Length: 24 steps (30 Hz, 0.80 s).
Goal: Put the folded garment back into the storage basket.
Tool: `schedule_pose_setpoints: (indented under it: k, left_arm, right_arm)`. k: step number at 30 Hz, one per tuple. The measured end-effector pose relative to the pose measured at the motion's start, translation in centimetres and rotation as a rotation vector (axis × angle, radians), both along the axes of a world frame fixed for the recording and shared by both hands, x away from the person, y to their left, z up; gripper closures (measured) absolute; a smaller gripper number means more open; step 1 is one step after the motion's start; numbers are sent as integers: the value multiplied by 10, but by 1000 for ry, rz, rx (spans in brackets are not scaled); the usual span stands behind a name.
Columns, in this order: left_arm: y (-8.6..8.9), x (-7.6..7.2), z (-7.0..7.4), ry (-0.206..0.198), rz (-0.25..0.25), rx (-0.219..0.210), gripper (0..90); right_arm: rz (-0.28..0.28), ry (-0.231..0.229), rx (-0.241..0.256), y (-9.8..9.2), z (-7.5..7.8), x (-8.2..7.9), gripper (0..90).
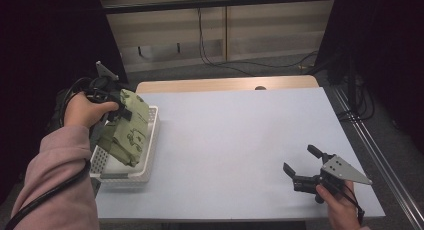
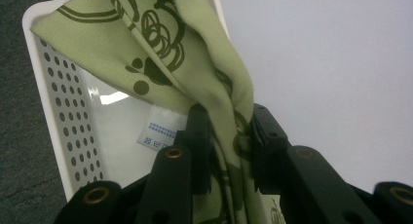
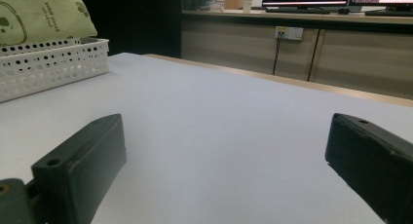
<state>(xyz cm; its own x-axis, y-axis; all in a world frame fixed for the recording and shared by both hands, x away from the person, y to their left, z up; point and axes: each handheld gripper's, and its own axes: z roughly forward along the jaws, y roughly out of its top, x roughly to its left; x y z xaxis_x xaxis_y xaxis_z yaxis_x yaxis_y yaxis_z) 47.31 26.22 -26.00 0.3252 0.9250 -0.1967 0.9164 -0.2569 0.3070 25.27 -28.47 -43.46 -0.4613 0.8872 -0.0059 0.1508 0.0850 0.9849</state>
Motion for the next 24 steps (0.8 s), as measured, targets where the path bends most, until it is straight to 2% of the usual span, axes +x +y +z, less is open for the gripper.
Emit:
schedule_pose_setpoints:
  k: [3,4,5,6,7,10,11,12,13,14,15,18,19,20,21,24]
  left_arm:
    - [0,0,-2,4,-13,2,733]
    - [-1,0,-3,4,6,-1,733]
    - [-2,0,-5,-2,-1,8,733]
    - [0,1,-5,2,-30,27,733]
    - [-3,0,-7,3,8,-3,733]
    - [-2,1,-7,15,-3,4,733]
    - [-3,0,-9,11,1,-13,733]
    - [-2,1,-9,18,-19,0,732]
    - [-2,1,-10,24,-9,-4,733]
    - [-2,1,-11,11,-15,5,732]
    - [-2,1,-12,19,-12,-5,732]
    - [-3,2,-15,10,-5,-1,732]
    - [0,3,-15,33,-60,24,732]
    - [-1,3,-16,34,-52,16,732]
    - [-4,2,-17,22,-15,-1,732]
    - [-4,3,-19,16,-30,12,732]
  right_arm:
    - [1,-1,0,0,0,0,10]
    - [0,0,1,0,0,0,10]
    - [0,0,1,0,0,0,10]
    - [2,-2,0,0,0,0,10]
    - [2,-1,1,0,0,0,10]
    - [1,0,1,0,0,0,10]
    - [1,0,1,0,0,0,10]
    - [1,0,0,0,0,0,10]
    - [1,0,1,0,0,0,10]
    - [1,-1,0,0,0,0,10]
    - [2,-2,0,0,0,0,10]
    - [0,-1,0,0,0,0,10]
    - [2,0,2,0,0,0,10]
    - [1,0,1,0,0,0,10]
    - [0,0,1,0,0,0,10]
    - [0,0,1,0,0,0,10]
